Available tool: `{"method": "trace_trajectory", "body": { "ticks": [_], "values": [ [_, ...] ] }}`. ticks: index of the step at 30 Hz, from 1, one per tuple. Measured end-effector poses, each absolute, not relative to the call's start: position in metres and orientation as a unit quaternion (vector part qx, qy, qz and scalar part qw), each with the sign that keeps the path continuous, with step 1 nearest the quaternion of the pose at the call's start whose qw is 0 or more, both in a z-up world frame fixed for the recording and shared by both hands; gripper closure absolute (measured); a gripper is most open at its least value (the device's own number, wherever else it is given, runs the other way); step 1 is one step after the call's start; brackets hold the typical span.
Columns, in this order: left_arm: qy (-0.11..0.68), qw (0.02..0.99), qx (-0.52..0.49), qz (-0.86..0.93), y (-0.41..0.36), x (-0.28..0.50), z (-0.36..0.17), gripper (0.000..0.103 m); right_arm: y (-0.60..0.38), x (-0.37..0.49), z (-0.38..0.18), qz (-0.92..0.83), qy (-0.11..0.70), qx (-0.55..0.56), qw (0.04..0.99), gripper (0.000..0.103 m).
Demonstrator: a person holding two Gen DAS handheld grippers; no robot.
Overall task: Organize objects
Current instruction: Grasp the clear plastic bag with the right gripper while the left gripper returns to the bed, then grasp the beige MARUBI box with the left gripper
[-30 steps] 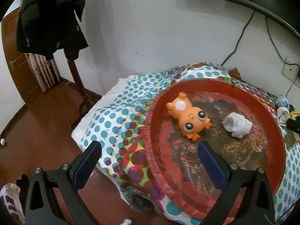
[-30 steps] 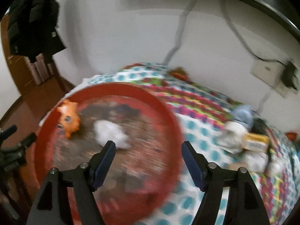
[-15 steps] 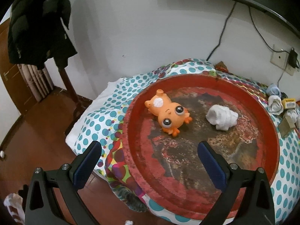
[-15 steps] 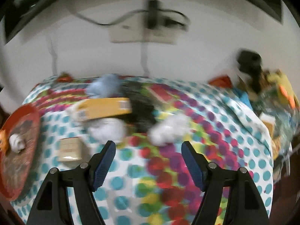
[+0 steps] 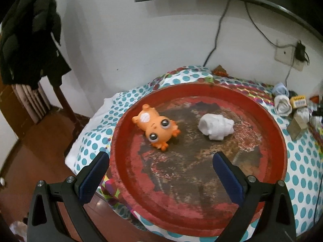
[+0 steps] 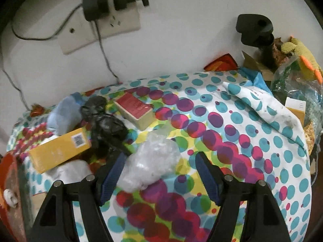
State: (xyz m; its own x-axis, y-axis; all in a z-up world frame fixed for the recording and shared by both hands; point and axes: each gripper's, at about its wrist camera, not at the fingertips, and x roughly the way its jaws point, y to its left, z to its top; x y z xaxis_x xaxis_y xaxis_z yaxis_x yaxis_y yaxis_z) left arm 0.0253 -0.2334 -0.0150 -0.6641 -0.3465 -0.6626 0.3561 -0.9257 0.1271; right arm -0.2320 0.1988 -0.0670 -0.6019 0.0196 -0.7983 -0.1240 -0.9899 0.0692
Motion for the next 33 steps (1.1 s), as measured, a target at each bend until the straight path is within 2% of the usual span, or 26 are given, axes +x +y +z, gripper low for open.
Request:
{"method": "trace_trajectory", "body": {
  "ticks": [7,8,10,12,26,33],
  "values": [
    [-0.019,0.146,0.36,-0.921,-0.194,0.004,-0.004,0.001,0.194,-0.242,-0.084,0.891,0.041,-0.449,0.045,0.03],
    [-0.02,0.137,0.359,-0.923,-0.188,0.0,-0.002,0.001,0.194,-0.242,-0.088,0.889,0.041,-0.454,0.041,0.033],
    [-0.026,0.116,0.355,-0.927,-0.171,-0.01,0.004,0.001,0.195,-0.24,-0.088,0.894,0.027,-0.446,0.045,0.058],
    [-0.033,0.101,0.353,-0.93,-0.155,-0.019,0.007,0.0,0.195,-0.237,-0.089,0.897,0.006,-0.442,0.034,0.064],
    [-0.083,-0.023,0.37,-0.925,-0.026,-0.075,-0.005,0.0,0.218,-0.19,-0.088,0.902,-0.058,-0.427,-0.018,0.066],
    [-0.064,-0.03,0.402,-0.913,0.005,-0.114,-0.022,0.0,0.231,-0.174,-0.088,0.901,-0.036,-0.431,-0.033,0.066]
  ]
}}
